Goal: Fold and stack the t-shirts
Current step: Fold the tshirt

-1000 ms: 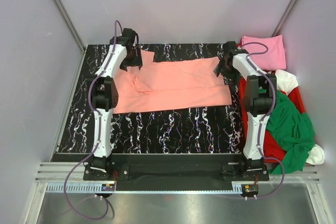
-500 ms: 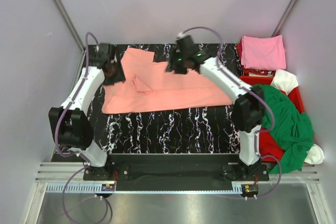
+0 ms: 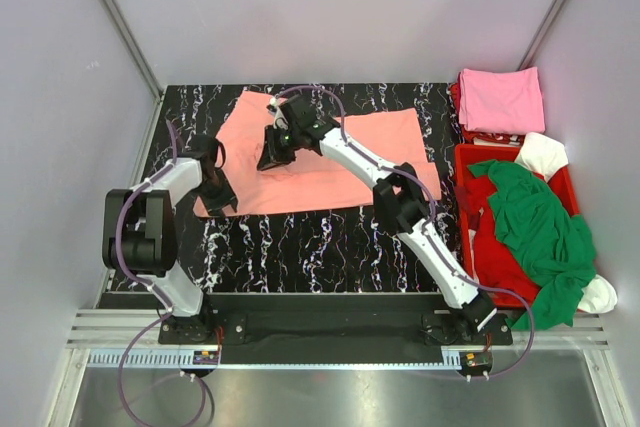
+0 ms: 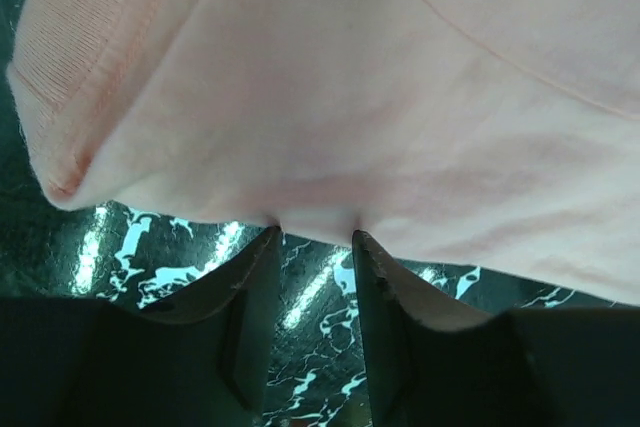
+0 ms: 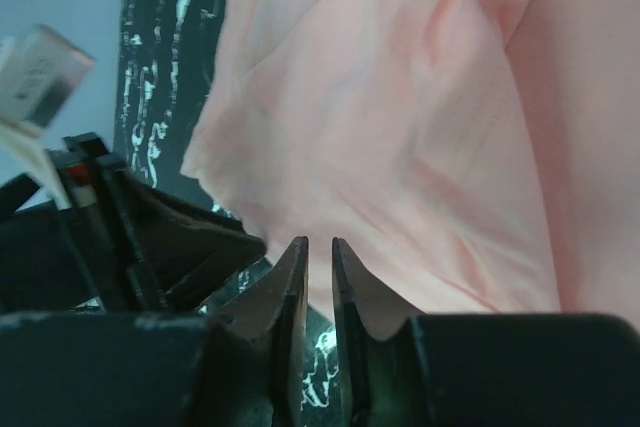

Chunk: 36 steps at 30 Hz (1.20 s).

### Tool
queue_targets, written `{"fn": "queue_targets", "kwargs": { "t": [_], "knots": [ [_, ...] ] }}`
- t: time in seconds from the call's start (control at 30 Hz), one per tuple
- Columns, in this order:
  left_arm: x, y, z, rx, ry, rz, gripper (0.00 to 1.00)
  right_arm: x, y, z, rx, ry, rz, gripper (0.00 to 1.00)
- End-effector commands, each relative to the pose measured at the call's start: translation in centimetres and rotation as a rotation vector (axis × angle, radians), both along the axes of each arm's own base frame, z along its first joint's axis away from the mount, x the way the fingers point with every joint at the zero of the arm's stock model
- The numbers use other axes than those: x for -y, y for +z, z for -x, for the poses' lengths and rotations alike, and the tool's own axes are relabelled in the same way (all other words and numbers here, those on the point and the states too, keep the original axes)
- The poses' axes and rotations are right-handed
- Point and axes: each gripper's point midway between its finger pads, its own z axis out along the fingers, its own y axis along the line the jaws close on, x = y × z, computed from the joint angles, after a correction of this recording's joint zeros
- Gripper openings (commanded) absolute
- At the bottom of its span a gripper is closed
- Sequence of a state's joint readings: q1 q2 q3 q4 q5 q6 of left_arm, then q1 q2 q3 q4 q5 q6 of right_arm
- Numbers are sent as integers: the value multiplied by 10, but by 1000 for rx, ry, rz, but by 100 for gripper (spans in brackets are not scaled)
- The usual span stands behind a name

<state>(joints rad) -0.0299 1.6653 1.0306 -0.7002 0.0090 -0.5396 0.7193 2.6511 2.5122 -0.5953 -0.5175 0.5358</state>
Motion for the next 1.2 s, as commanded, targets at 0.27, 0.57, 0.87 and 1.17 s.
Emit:
{"fn": "queue_targets", "kwargs": {
  "t": [0.27, 0.57, 0.87, 1.17],
  "knots": [
    [-6, -15, -3, 3, 64, 17, 37, -14, -32, -29, 55, -92, 6, 20],
    [-17, -26, 3, -31, 111, 20, 37, 43, -31, -84, 271, -310, 244, 23],
    [-36, -20, 10, -36, 148, -54, 36, 171, 74, -184, 606, -695, 440, 43],
    [-35, 31, -29, 192, 125, -30, 67, 242, 147, -135, 628, -713, 510, 72]
  ]
}}
